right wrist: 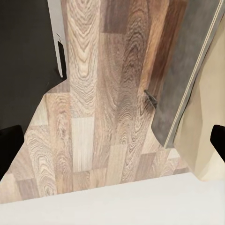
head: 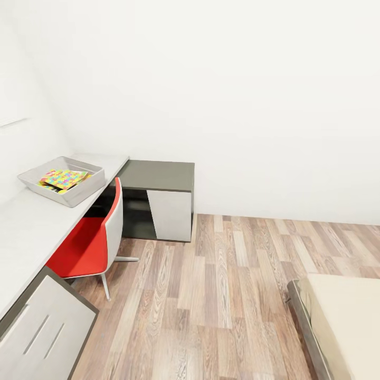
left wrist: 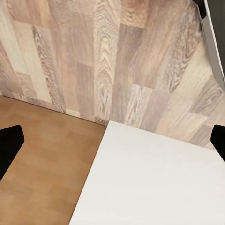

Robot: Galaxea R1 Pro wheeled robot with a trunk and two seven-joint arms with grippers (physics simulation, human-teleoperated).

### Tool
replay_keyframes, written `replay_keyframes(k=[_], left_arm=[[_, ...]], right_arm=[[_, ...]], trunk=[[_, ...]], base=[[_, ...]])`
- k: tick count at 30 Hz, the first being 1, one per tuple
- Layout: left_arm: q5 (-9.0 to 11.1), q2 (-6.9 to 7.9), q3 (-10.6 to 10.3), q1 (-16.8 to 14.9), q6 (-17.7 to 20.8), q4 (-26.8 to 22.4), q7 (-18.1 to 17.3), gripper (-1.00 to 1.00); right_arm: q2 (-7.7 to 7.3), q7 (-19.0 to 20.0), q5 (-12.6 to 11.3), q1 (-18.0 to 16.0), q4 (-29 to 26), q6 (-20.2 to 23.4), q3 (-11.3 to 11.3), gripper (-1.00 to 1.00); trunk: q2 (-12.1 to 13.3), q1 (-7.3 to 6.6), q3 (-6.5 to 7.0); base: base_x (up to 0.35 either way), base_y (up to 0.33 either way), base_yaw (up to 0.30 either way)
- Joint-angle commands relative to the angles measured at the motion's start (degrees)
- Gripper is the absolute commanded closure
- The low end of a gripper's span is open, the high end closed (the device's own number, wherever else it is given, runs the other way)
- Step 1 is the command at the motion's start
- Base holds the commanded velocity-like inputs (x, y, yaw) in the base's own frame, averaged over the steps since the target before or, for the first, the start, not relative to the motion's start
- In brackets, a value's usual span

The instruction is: Put all the toys in the child's room - the three board games (two on the bed and one on the table), the two jigsaw puzzles on the table, and the tennis ball on the table - inside the toy box on the table in the child's room.

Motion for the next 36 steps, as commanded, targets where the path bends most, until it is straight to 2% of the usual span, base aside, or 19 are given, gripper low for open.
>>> replay_keyframes(k=[1,12,36], left_arm=[[0.2,-0.04,0.2,0.1,0.3,-0.2,0.1,-1.00],[-1.0,0.04,0.6,0.1,0.3,-0.2,0.1,-1.00],[-1.2,0.02,0.7,0.1,0.3,-0.2,0.1,-1.00]], right_arm=[[0.00,-0.1,-0.6,0.0,0.0,-0.1,0.5,-1.00],[0.00,-0.1,-0.6,0.0,0.0,-0.2,0.5,-1.00],[0.00,-0.1,-0.6,0.0,0.0,-0.2,0.5,-1.00]], trunk=[[-0.1,0.03,-0.08],[-0.1,0.03,-0.08],[-0.1,0.03,-0.08]], base=[[0.000,0.000,0.000],[0.000,0.000,0.000],[0.000,0.000,0.000]])
